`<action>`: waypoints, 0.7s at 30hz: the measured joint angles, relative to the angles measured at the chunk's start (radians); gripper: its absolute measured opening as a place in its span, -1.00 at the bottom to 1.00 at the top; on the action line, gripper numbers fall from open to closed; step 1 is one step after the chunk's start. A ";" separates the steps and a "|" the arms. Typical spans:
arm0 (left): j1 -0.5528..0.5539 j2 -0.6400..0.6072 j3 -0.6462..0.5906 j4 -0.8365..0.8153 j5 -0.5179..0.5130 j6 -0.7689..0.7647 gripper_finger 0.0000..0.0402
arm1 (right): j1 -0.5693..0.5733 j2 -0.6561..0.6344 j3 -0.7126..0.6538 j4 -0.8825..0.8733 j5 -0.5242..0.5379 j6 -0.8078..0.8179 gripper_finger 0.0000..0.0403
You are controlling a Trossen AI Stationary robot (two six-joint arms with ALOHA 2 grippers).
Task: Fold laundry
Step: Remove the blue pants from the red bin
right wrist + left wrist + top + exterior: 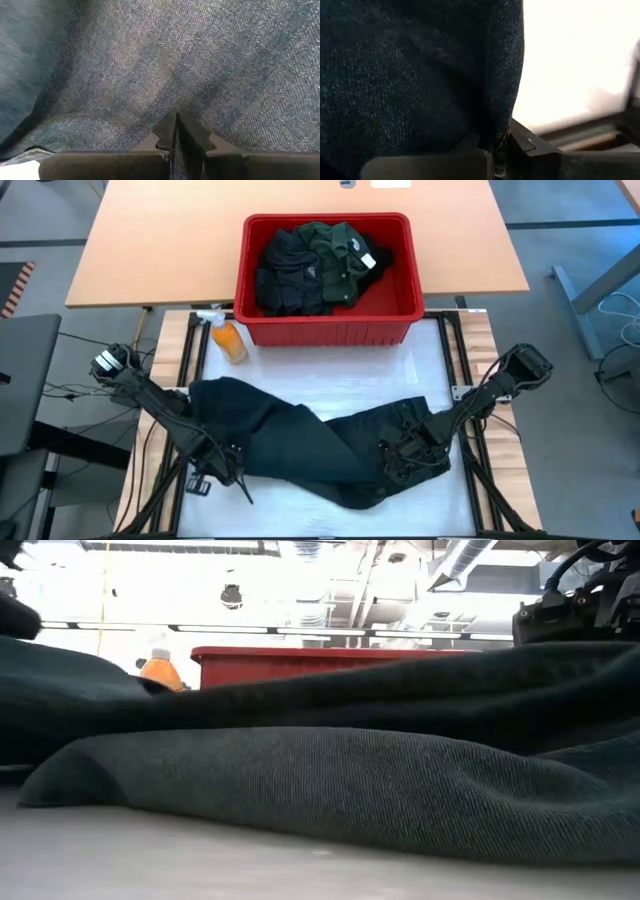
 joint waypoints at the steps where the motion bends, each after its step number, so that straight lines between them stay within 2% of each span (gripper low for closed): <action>1: -0.010 0.000 0.000 0.001 0.035 -0.017 -1.00 | 0.000 0.000 0.000 0.000 0.000 0.000 -0.75; 5: -0.045 0.000 0.000 0.001 0.174 -0.120 -1.00 | 0.000 0.000 0.000 0.005 0.000 0.000 -0.75; 15: -0.115 0.000 0.002 -0.088 0.395 -0.351 -0.98 | 0.000 0.000 0.000 0.038 0.012 0.000 -0.75; 18: -0.138 -0.007 0.002 -0.101 0.437 -0.412 -0.89 | -0.001 0.000 0.000 0.066 0.052 0.000 -0.75; 21: -0.156 -0.018 0.020 -0.103 0.419 -0.438 -0.74 | -0.014 0.000 0.000 0.095 0.031 -0.029 -0.75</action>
